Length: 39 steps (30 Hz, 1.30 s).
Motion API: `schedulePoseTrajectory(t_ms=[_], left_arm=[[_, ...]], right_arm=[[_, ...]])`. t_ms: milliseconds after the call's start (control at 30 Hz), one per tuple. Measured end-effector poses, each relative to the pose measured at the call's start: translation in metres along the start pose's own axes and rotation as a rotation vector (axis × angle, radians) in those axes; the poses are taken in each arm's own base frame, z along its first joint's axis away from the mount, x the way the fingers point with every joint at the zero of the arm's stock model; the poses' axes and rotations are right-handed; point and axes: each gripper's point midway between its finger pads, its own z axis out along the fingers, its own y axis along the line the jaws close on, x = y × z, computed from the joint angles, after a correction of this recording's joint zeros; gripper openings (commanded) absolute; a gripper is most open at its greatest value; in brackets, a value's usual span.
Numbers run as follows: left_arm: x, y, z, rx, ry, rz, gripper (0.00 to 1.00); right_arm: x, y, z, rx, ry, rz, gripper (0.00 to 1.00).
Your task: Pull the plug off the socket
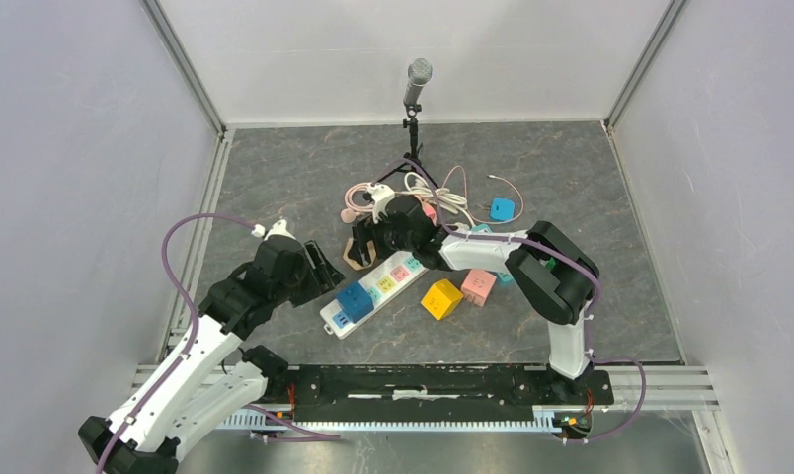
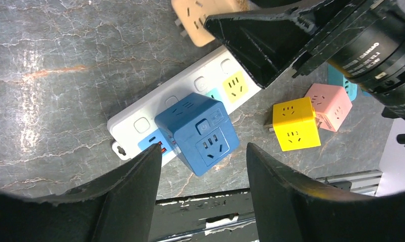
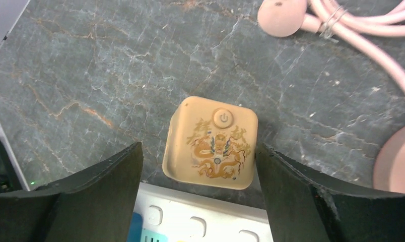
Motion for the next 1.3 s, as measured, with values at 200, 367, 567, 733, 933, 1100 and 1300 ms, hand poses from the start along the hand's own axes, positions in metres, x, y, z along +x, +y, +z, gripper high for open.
schedulePoseTrajectory(t_ms=[200,367,567,733,933,1100,1300], left_arm=[[0.001,0.002,0.002,-0.010,0.001,0.000,0.71],[0.001,0.005,0.001,-0.026,0.006,0.001,0.71],[-0.013,-0.007,-0.014,-0.034,-0.004,0.000,0.65],[-0.015,-0.020,-0.022,-0.006,0.022,-0.023,0.63],[-0.010,-0.020,-0.033,-0.014,0.063,-0.039,0.63],[-0.013,-0.023,-0.043,0.009,0.046,-0.053,0.63],[-0.009,-0.016,-0.045,-0.016,0.057,-0.051,0.63]], right_arm=[[-0.014,-0.005,-0.008,0.047,-0.020,-0.049,0.94],[-0.036,0.000,-0.029,0.064,-0.073,-0.079,0.95],[-0.051,0.020,-0.070,0.019,-0.131,-0.093,0.94],[-0.040,0.028,-0.088,-0.003,-0.088,-0.116,0.94],[-0.028,0.035,-0.107,-0.015,-0.038,-0.145,0.93],[-0.026,0.042,-0.114,-0.027,-0.035,-0.164,0.93],[-0.012,0.050,-0.117,-0.041,-0.003,-0.185,0.93]])
